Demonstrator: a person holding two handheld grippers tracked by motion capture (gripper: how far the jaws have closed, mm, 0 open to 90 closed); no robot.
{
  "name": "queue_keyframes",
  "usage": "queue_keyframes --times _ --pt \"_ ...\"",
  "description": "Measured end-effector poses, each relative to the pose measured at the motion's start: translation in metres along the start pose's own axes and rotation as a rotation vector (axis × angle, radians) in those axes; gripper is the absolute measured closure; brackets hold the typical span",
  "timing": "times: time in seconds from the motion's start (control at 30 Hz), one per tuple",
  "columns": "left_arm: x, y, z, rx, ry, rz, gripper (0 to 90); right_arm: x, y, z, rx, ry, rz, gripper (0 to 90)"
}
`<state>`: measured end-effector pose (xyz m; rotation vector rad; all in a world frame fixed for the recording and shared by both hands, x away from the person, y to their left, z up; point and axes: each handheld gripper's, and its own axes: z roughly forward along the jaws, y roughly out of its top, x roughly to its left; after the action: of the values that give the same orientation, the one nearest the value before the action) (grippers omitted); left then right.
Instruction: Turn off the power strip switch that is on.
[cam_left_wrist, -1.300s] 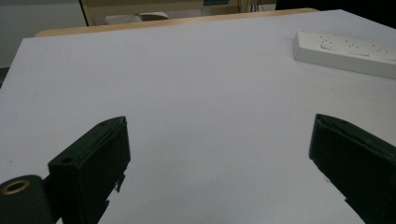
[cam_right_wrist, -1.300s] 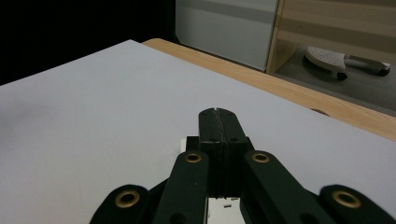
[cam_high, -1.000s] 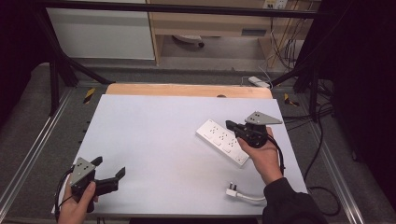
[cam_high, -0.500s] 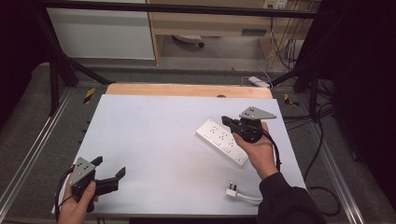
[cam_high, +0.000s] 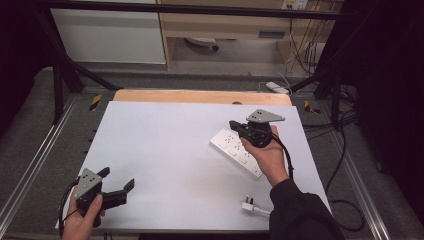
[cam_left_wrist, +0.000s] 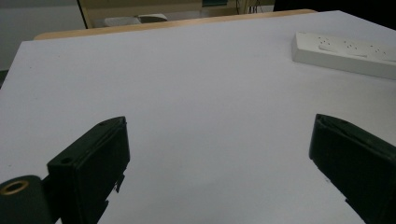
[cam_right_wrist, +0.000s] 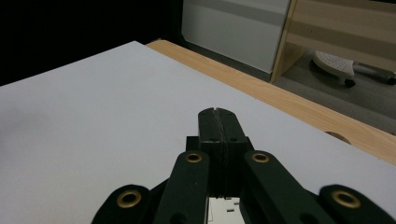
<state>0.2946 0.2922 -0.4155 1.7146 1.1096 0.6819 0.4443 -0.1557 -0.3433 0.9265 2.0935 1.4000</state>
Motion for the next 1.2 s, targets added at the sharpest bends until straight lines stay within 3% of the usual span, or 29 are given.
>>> queue_keyframes --times 0.93,1.2 --pt "-0.001 0.001 0.001 0.002 -0.003 0.012 5.0 0.0 0.006 0.038 0.042 -0.022 0.002 90.0" --pt "-0.001 0.001 0.001 0.002 -0.006 0.012 5.0 -0.001 0.001 0.047 0.08 -0.025 -0.001 90.0"
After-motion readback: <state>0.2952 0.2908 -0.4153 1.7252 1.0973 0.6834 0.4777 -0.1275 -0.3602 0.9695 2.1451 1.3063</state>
